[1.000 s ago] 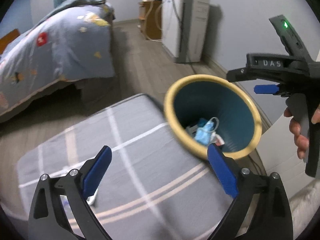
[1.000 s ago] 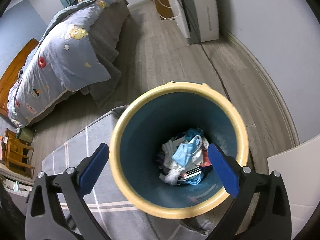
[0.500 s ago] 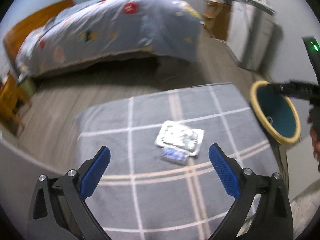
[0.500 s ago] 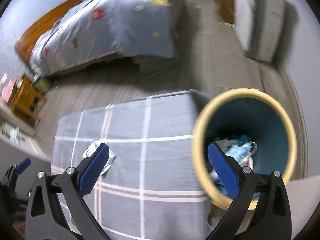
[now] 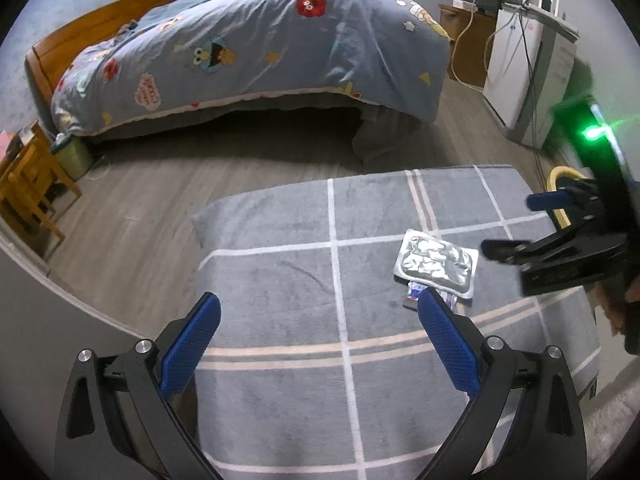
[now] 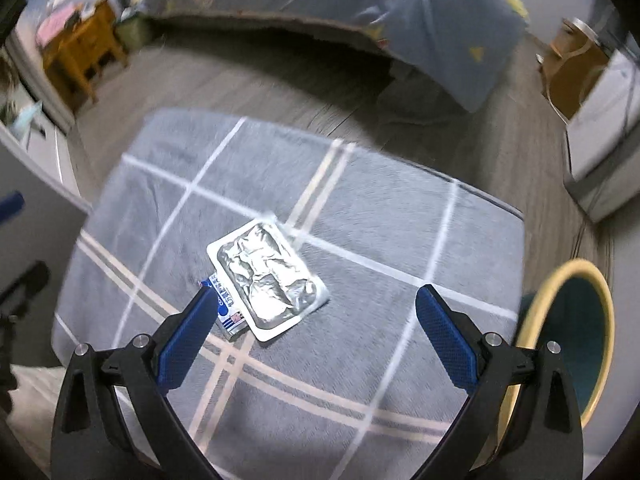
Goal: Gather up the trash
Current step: 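Move both open tools back over the foil pack and COLTALIN box, then grasp the foil blister pack with the right tool while the left tool grasps the COLTALIN box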
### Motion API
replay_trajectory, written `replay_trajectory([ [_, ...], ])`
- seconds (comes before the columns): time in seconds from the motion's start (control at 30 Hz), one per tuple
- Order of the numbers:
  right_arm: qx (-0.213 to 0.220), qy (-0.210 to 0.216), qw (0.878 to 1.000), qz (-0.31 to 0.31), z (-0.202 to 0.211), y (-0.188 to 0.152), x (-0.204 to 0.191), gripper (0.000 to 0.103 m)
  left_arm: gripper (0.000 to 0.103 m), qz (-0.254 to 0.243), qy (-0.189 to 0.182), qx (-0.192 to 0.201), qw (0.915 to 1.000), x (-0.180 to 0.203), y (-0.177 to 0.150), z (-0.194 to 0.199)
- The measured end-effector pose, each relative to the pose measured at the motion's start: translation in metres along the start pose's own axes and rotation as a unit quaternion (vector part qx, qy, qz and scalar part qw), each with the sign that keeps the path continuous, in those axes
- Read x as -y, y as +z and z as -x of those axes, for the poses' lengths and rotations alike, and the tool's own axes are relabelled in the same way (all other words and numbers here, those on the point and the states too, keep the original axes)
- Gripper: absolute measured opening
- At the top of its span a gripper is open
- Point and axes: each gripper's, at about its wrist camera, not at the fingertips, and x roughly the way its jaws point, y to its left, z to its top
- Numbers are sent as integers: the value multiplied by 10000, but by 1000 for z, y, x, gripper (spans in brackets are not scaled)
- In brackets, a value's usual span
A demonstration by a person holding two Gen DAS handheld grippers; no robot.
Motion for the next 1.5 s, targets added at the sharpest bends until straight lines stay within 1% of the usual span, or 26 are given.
replay_trajectory([
  [0.17,-236,-63,9996,173,-25,4,-14,97,98,-19,-52,-6,10000,-3,2,-4],
  [0.37,-523,-72,9969,578,-51,2,-30,97,98,94,-115,-37,9999,-6,7,-9],
  [0.5,-619,-61,9957,690,-62,2,-33,95,98,177,-102,-114,9997,-9,11,-17],
  [0.57,-637,-89,9954,706,-66,2,-32,92,98,218,-97,-153,9996,-11,13,-20],
  [0.67,-734,50,9951,655,-73,3,-29,90,98,312,-111,-244,9992,-15,15,-27],
  [0.8,-756,259,9947,654,-77,7,-30,90,98,406,-97,-302,9987,-20,16,-33],
  [0.93,-733,285,9945,695,-82,12,-32,89,98,498,-92,-378,9980,-24,16,-38],
  [1.0,-728,278,9952,595,-83,14,-29,87,98,525,-106,-406,9977,-25,16,-40],
  [1.03,-744,267,9954,534,-86,17,-26,80,98,527,-104,-418,9977,-24,16,-41],
  [1.07,-816,238,9953,473,-89,18,-22,76,98,514,-96,-423,9977,-24,16,-41],
  [1.1,-815,203,9954,456,-91,20,-20,75,98,497,-91,-425,9978,-23,16,-42],
  [1.17,-775,179,9961,381,-91,23,-14,65,98,456,-96,-434,9980,-21,17,-43],
  [1.23,-737,166,9968,264,-91,25,-8,60,98,437,-100,-433,9981,-20,18,-44],
  [1.33,-779,201,9968,32,-93,29,1,61,98,376,-99,-444,9983,-15,19,-46],
  [1.4,-815,231,9964,-82,-94,30,7,64,98,332,-101,-439,9984,-13,19,-46],
  [1.47,-853,293,9959,-100,-95,30,9,69,98,293,-103,-437,9986,-12,19,-47],
  [1.5,-879,339,9955,-76,-96,29,9,70,98,288,-95,-442,9986,-12,18,-47],
])
